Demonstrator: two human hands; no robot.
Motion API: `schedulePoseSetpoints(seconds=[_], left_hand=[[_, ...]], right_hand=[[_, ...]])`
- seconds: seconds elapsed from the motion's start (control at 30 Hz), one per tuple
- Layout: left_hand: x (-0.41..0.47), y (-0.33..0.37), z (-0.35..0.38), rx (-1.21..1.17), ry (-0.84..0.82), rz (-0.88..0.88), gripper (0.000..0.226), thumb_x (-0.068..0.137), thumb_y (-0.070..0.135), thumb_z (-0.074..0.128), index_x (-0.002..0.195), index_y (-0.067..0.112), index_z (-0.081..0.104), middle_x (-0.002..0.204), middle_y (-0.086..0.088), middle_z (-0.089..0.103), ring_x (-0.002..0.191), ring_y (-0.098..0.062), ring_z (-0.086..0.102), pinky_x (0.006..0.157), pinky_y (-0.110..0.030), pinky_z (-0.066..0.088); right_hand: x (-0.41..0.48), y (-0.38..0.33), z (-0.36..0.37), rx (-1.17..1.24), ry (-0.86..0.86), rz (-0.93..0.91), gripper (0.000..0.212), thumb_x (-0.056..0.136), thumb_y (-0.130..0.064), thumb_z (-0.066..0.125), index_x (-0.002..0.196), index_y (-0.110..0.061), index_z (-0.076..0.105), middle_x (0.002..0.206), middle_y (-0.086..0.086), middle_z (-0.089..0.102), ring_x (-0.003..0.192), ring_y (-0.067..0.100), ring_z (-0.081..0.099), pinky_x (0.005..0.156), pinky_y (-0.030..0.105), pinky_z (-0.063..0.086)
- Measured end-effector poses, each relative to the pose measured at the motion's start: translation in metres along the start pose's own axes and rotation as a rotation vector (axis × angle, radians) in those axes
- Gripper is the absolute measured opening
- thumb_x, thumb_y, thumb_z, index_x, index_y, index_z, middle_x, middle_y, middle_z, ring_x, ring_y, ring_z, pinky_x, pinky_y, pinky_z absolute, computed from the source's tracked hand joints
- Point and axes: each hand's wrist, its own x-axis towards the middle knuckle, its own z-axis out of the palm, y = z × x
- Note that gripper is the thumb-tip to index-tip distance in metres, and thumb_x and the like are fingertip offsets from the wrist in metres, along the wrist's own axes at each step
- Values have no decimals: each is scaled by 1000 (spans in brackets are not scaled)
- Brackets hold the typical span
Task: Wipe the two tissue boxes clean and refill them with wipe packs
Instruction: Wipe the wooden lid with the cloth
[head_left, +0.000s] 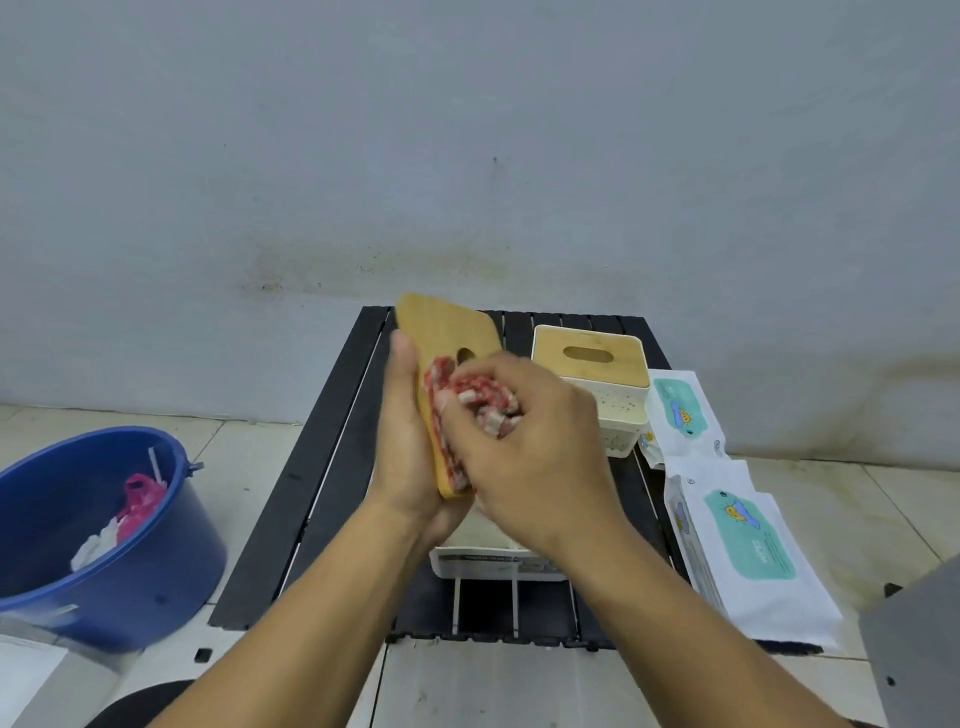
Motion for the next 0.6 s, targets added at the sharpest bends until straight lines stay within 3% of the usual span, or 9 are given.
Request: schedulePoseSetpoints(seconds=[0.07, 0.17, 0.27, 0.33, 0.47, 0.6], left_hand=[[4, 12, -7, -5, 67, 48, 73, 97, 72, 37, 96, 9, 72, 88, -13, 70, 84, -27, 72, 74, -37, 62], [6, 24, -15, 3, 129, 114, 78, 96, 76, 37, 118, 9, 70, 113, -22, 66, 112, -45, 63, 99, -56, 54], [5, 28, -17, -12, 128, 106, 74, 93, 77, 39, 111, 17, 77, 118, -20, 67, 122, -52, 58, 111, -68, 40], [4, 27, -17, 2, 103, 68, 73, 93, 77, 40, 117, 19, 77, 121, -18, 66, 123, -50, 58, 111, -65, 42], [-4, 14, -5, 58, -14, -111, 77, 96, 75, 35, 115, 16, 80, 122, -15, 73, 108, -33, 72, 87, -51, 60], [-17, -11, 11, 127, -54, -227, 72, 94, 71, 39, 121, 17, 77, 126, -17, 73, 116, -33, 67, 105, -56, 51]], right_hand=[[-10, 3, 7, -29, -64, -17, 13, 86, -33, 70, 97, -30, 74, 90, -11, 69, 84, 7, 65, 76, 35, 55], [-12, 11, 11, -53, -75, -28, 13, 89, -36, 69, 99, -30, 74, 92, -12, 68, 87, 8, 64, 78, 36, 55], [-4, 30, 7, -66, -67, 66, 11, 90, -39, 67, 99, -33, 72, 89, -13, 66, 83, 12, 66, 64, 41, 59], [0, 42, 1, -87, -22, 104, 8, 90, -38, 67, 95, -32, 71, 86, -13, 66, 82, 12, 66, 63, 41, 59], [13, 47, -12, -144, 117, 84, 7, 88, -34, 69, 91, -29, 72, 82, -12, 70, 81, 6, 66, 73, 36, 55], [31, 48, -35, -146, 248, 99, 5, 89, -31, 70, 90, -27, 73, 82, -14, 71, 81, 6, 66, 73, 31, 55]])
